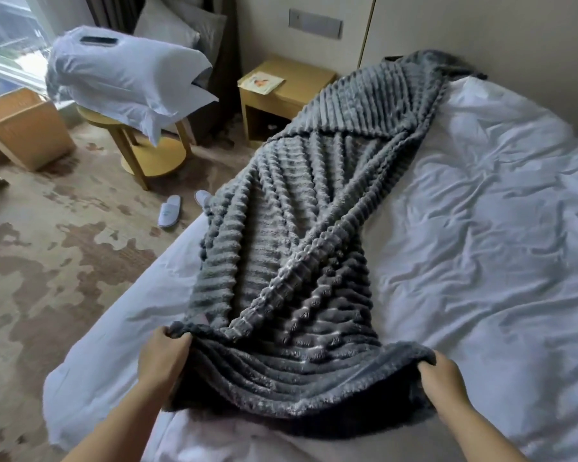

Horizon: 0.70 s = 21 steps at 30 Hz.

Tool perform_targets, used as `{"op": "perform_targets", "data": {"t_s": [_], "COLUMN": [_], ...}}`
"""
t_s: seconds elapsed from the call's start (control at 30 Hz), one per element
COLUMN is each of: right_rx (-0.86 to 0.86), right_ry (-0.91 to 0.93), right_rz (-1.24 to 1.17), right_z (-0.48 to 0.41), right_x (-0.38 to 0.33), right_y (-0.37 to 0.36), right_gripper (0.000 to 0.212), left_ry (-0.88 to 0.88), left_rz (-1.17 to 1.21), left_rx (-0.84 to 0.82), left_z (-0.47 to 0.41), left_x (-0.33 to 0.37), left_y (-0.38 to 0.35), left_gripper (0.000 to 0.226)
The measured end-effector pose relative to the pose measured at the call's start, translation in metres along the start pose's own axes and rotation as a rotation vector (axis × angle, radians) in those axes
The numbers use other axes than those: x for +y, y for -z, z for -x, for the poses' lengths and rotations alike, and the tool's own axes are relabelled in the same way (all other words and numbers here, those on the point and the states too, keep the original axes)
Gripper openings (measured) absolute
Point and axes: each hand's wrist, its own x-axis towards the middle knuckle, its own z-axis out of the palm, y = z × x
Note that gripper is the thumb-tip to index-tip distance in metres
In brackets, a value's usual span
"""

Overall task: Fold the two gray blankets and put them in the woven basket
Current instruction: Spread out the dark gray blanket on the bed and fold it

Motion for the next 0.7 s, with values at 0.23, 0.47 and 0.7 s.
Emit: {"op": "perform_targets", "data": {"t_s": [0.23, 0.47, 0.7], "right_rx": [0.083, 0.001, -0.249], "right_ry": [0.051, 0.171, 0.215], "right_rz": [-0.158, -0.033, 0.615], "right_z": [-0.077, -0.22, -0.283], "right_x": [-0.093, -0.181, -0.175], "right_y": [-0.021, -0.11, -0.221], "right_gripper": [0.036, 0.047, 0.082], "left_ry": [-0.066, -0.118, -0.214], "left_rz": [0.079, -0.09, -0.594], "left_rx": [0.214, -0.174, -0.378], "left_z": [-0.097, -0.21, -0.239], "left_x": [0.088, 0.135, 0.098], "left_y": [-0.025, -0.13, -0.23], "left_gripper": [0.049, 0.103, 0.09]}}
